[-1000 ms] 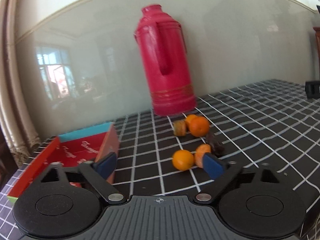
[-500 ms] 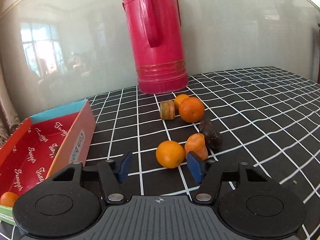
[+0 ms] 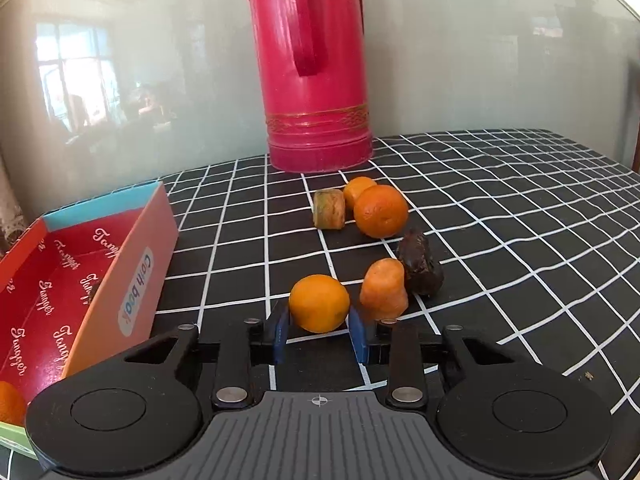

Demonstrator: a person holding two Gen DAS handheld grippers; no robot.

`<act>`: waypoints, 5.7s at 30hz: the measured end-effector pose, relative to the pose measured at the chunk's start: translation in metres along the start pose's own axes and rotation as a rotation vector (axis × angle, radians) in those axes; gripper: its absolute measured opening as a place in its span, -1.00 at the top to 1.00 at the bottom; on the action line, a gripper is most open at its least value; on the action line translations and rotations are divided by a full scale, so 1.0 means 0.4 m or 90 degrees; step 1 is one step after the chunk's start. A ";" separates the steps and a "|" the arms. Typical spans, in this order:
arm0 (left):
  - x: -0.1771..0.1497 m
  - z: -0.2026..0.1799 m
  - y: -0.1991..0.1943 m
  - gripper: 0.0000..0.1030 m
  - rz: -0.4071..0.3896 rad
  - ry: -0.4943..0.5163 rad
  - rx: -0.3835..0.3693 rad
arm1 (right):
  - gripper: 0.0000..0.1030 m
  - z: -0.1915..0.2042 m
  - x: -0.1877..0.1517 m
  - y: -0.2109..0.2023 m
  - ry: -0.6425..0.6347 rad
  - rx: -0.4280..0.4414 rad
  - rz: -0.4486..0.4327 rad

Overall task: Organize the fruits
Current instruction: 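Return the left gripper to the pile and grasp another mandarin orange, then carry the mandarin into the red box and open the left gripper, then move the right gripper to the pile and grasp an orange cube piece, then carry the orange cube piece into the red box and open the right gripper, then move the left gripper to the pile and grasp a dark brown fruit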

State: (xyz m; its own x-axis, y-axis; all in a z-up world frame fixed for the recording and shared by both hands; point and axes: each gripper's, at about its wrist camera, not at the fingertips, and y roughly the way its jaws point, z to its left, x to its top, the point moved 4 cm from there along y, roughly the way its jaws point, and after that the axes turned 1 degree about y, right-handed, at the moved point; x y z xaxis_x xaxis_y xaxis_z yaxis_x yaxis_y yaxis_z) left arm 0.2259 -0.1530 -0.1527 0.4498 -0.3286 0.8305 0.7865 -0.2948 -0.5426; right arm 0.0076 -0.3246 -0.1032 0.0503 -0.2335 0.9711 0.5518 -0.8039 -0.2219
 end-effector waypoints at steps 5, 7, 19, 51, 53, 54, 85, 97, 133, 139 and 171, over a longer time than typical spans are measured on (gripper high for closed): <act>-0.001 -0.011 -0.021 0.37 -0.031 0.025 0.024 | -0.89 0.002 0.002 -0.004 0.000 0.008 -0.001; 0.003 -0.008 -0.033 0.37 -0.046 0.023 0.030 | -0.89 0.004 0.005 -0.006 -0.001 0.011 -0.003; 0.022 0.121 -0.142 0.37 -0.138 -0.028 0.171 | -0.89 0.052 -0.001 -0.020 -0.014 0.043 0.000; -0.096 0.463 -0.270 -0.40 -0.060 -0.193 0.343 | -0.82 0.366 -0.077 -0.064 -0.105 0.232 0.059; -0.100 0.471 -0.275 -0.45 -0.063 -0.193 0.343 | -0.75 0.372 -0.082 -0.051 -0.105 0.229 0.070; -0.102 0.477 -0.277 -0.46 -0.063 -0.194 0.343 | -0.71 0.374 -0.086 -0.043 -0.108 0.219 0.075; -0.143 0.541 -0.313 -0.60 -0.054 -0.220 0.364 | 0.14 0.468 -0.123 -0.016 -0.119 0.348 0.168; -0.147 0.560 -0.316 -0.66 -0.053 -0.232 0.366 | 0.19 0.535 -0.146 0.015 -0.148 0.350 0.204; -0.235 0.697 -0.404 -0.72 -0.043 -0.315 0.430 | 0.49 0.781 -0.156 -0.292 -0.280 0.688 0.109; -0.236 0.700 -0.400 -0.72 -0.039 -0.321 0.430 | 0.12 0.760 -0.139 -0.289 -0.262 0.673 0.098; -0.043 0.278 -0.248 -0.77 -0.105 -0.119 0.222 | -0.89 0.352 -0.041 0.012 -0.153 0.188 0.098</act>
State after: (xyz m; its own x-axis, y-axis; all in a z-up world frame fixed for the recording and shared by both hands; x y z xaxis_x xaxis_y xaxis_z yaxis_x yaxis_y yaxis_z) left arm 0.1869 -0.0183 -0.0992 0.3498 -0.1240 0.9286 0.9359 0.0024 -0.3522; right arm 0.1268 -0.2475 -0.1078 0.3241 -0.1767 0.9294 0.7359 -0.5703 -0.3650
